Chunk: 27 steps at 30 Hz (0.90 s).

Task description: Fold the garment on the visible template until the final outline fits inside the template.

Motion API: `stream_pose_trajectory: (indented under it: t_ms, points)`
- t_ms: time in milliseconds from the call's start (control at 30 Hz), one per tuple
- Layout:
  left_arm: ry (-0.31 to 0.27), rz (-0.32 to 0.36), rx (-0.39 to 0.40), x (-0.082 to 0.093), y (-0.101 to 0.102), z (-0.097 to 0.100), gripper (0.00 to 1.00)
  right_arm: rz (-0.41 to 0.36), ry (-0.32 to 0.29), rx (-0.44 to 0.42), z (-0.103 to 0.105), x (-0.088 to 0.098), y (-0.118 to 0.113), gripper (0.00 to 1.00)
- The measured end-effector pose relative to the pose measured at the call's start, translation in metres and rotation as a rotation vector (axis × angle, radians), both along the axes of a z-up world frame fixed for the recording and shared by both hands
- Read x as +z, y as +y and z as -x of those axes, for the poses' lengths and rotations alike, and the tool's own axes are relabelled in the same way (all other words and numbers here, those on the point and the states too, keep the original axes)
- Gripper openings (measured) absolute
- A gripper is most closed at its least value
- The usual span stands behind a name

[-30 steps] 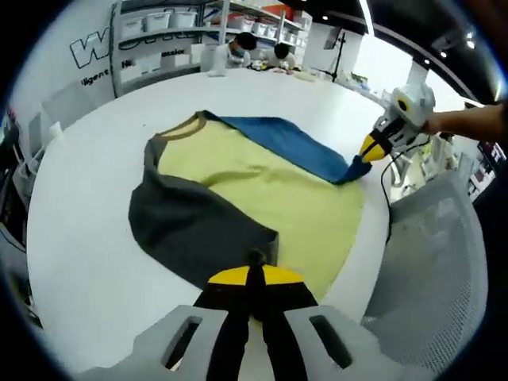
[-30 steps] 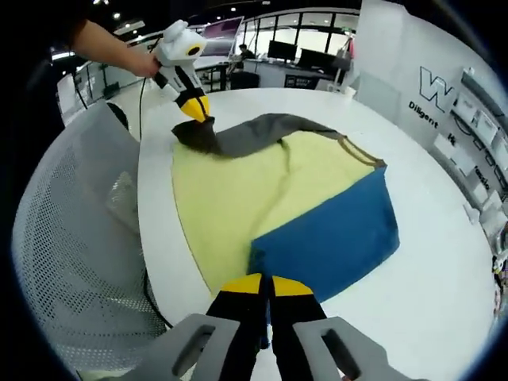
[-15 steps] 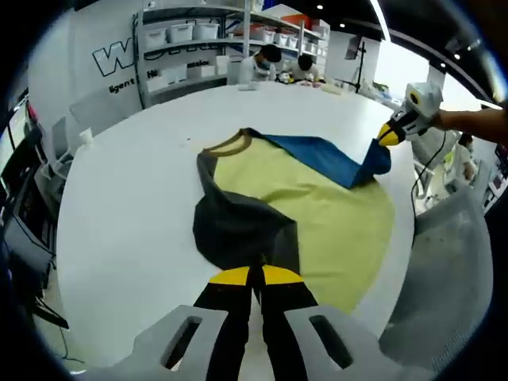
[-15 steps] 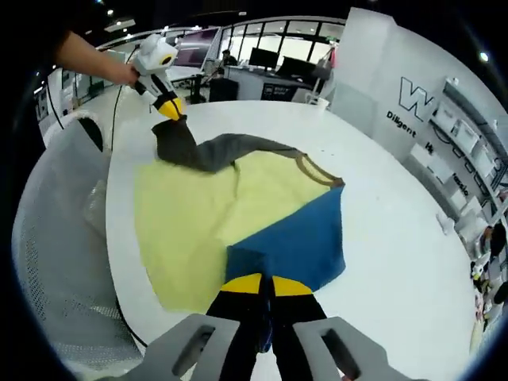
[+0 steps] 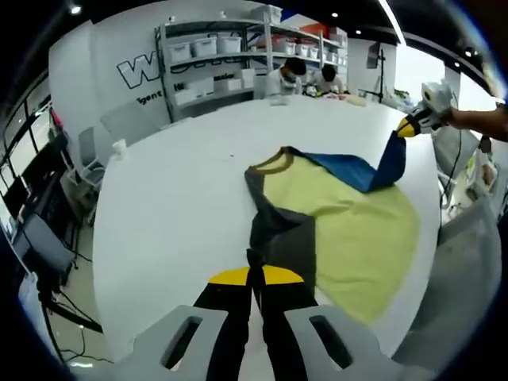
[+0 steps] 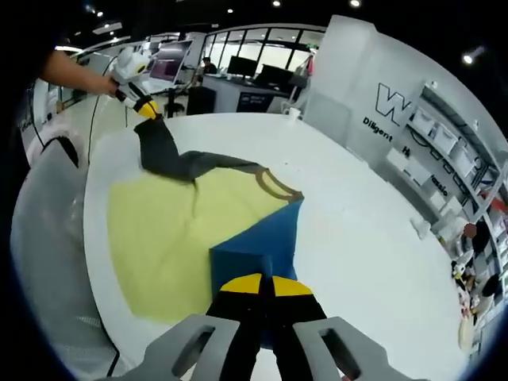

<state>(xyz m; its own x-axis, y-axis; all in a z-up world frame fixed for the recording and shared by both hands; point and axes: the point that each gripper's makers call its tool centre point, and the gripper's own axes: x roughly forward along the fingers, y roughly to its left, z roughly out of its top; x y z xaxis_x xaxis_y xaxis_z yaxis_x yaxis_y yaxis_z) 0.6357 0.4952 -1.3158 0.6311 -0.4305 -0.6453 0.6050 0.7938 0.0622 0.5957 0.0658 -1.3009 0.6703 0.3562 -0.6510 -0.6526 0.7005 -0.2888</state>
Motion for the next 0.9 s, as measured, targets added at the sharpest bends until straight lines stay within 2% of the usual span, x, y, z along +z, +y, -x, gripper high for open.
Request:
stream_pose_trajectory:
  t_ms: [100, 267, 533, 800, 900]
  points:
    - [-0.015, 0.004, 0.037, 0.007, 0.012, -0.007, 0.04, -0.021, -0.009, -0.02, -0.005, 0.007, -0.005, 0.0]
    - [-0.056, -0.012, 0.085, 0.021, 0.032, -0.021, 0.04, -0.01, -0.036, -0.043, -0.015, 0.018, -0.016, 0.0]
    - [-0.119, 0.021, 0.25, 0.051, 0.071, -0.037, 0.04, -0.053, -0.06, -0.152, -0.028, 0.031, -0.04, 0.0]
    - [-0.147, -0.001, 0.315, 0.06, 0.101, -0.039, 0.04, -0.07, -0.076, -0.227, -0.035, 0.037, -0.059, 0.0]
    - [-0.14, 0.017, 0.359, 0.06, 0.112, -0.04, 0.04, -0.069, -0.083, -0.25, -0.036, 0.039, -0.066, 0.0]
